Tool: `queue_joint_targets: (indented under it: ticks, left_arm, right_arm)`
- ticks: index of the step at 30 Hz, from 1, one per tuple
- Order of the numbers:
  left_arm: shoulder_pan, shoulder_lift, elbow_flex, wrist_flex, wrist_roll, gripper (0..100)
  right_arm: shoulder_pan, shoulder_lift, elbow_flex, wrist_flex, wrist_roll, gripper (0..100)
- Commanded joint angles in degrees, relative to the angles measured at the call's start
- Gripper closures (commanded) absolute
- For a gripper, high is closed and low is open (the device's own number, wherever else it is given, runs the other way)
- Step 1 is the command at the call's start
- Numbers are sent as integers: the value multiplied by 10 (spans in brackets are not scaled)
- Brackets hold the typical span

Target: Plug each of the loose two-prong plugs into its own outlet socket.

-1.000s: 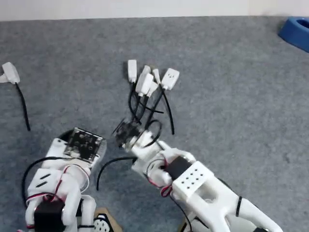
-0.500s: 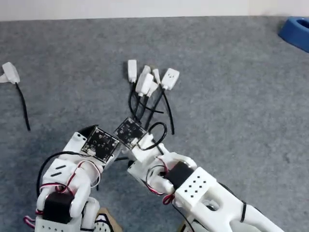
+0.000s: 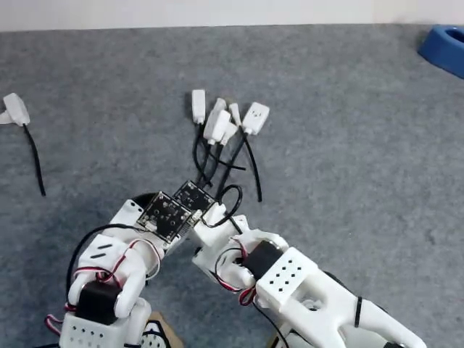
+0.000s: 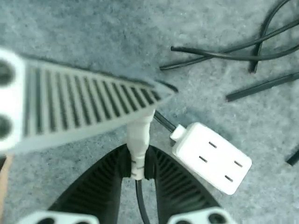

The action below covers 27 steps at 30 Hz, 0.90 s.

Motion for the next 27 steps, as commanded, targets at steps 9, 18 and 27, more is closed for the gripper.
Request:
queue_joint_targets:
  ticks: [9,18,27]
  left_arm:
    - [1,0,4,-15,4,729]
    - [1,-3,4,-15,4,729]
    - [-2,-5,3,-17,7,732]
  right_arm:
    - [-10,-2,-175,156,57,992]
    - [33,-2,-274,239,65,992]
    - [35,-2,-272,225,66,992]
